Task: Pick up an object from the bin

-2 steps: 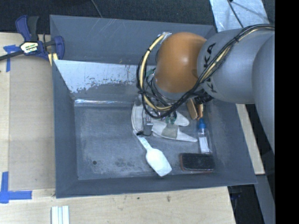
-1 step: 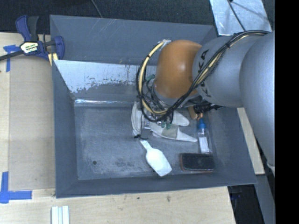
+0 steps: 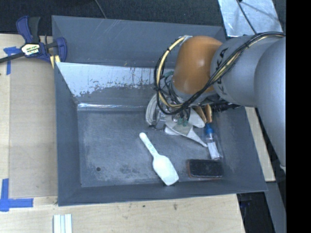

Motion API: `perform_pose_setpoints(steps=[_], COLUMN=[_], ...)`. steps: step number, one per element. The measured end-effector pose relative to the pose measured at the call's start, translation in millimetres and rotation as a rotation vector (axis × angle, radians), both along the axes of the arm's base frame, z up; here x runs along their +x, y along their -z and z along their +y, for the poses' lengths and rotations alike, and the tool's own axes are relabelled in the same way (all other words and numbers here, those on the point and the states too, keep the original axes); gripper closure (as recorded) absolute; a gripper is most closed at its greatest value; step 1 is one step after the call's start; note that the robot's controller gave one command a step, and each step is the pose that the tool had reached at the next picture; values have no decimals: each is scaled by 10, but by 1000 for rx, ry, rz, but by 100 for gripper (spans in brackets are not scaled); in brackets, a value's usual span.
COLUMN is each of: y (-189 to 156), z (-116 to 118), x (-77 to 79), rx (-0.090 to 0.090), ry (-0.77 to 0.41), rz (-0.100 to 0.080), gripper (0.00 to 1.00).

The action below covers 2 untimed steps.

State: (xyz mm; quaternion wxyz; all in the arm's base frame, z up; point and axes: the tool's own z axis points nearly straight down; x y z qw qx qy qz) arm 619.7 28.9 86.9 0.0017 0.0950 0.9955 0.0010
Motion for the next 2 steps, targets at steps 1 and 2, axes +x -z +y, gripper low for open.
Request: perform_pose_setpoints(steps=[1,2], y=[0,-500], z=[0,-18], x=[0,-78], rx=[0,0], ry=[1,-5], rz=[0,8], gripper=[100,100])
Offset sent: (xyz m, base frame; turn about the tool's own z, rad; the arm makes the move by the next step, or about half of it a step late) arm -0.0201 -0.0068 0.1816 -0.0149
